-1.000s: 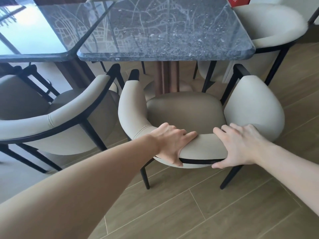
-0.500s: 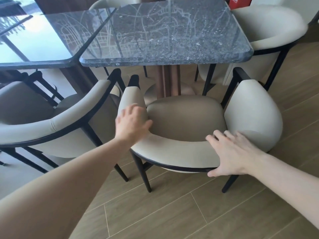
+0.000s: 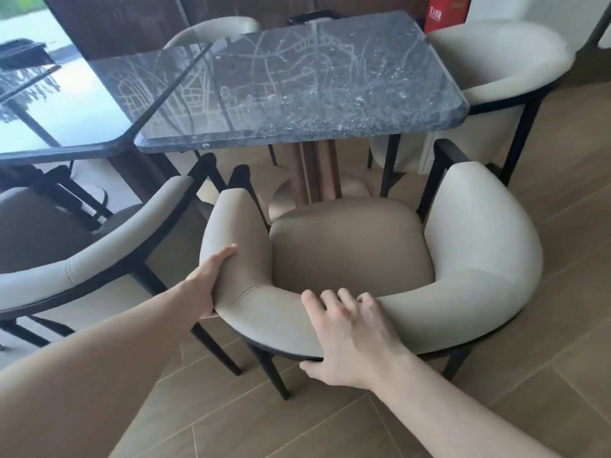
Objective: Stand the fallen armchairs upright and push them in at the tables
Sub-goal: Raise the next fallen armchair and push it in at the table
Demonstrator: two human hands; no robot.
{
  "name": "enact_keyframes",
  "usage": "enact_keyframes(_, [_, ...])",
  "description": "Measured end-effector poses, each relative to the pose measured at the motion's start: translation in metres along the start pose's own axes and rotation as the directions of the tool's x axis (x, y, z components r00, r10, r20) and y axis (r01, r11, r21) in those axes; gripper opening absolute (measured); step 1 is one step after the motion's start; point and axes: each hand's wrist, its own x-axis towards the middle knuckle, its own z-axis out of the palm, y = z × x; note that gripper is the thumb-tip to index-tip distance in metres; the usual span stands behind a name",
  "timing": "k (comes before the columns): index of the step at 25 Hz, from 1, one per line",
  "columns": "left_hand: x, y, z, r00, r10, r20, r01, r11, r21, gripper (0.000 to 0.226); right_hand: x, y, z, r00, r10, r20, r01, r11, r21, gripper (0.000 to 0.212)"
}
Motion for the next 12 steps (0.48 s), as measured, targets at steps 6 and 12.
enact_keyframes(6, [-0.009, 0.009, 0.020, 0.997, -0.032, -0.074, 0.031, 0.999, -0.021, 0.066, -0.008, 0.015, -0.002, 0.999, -0.028, -0.038, 0.027, 1.000, -0.014, 0.083])
enact_keyframes(12, [0.011, 0.026, 0.020, 0.999, -0.018, -0.038, 0.019, 0.999, 0.027, 0.071, 0.018, 0.010, 0.005, 0.998, 0.000, -0.057, 0.000, 1.000, -0.008, 0.082])
